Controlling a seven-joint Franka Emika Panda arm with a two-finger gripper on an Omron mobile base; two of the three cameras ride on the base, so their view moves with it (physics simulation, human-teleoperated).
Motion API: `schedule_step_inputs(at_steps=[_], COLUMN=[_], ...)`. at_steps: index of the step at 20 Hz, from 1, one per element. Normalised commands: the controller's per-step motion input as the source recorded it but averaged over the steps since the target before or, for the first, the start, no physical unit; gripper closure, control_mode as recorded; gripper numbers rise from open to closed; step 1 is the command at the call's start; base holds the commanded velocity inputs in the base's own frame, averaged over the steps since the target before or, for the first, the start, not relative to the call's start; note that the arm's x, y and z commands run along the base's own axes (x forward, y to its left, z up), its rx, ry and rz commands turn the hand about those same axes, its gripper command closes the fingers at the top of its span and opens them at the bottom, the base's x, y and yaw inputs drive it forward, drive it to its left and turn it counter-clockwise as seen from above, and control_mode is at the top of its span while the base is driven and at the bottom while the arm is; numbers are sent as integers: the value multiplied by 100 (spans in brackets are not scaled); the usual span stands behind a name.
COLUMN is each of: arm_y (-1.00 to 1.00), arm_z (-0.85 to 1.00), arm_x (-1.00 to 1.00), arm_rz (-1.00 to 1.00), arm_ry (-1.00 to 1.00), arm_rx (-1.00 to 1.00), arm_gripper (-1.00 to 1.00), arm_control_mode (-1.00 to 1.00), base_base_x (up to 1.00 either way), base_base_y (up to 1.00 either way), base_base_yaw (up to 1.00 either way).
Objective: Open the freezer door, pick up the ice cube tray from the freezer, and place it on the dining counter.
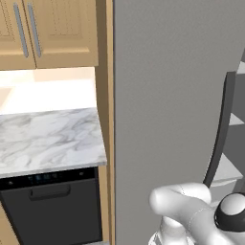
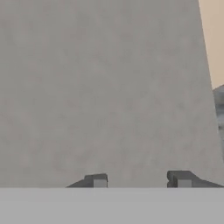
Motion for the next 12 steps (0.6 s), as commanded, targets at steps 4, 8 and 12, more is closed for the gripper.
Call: schedule_step_inputs(at_steps=[4, 8, 12], arm_y=[52, 90, 100], arm_z=[0, 1, 0], arm_x=[-15, -7, 0], arm_rz=[4, 23, 27], arm_ry=[0, 8, 17], arm_rx=[0, 0, -3], arm_gripper=[-100, -100, -100], arm_control_mode=[-100, -100, -100], base_base_x=[0, 0, 0], base_base_y=[0, 0, 0], base_base_yaw=[0, 0, 0])
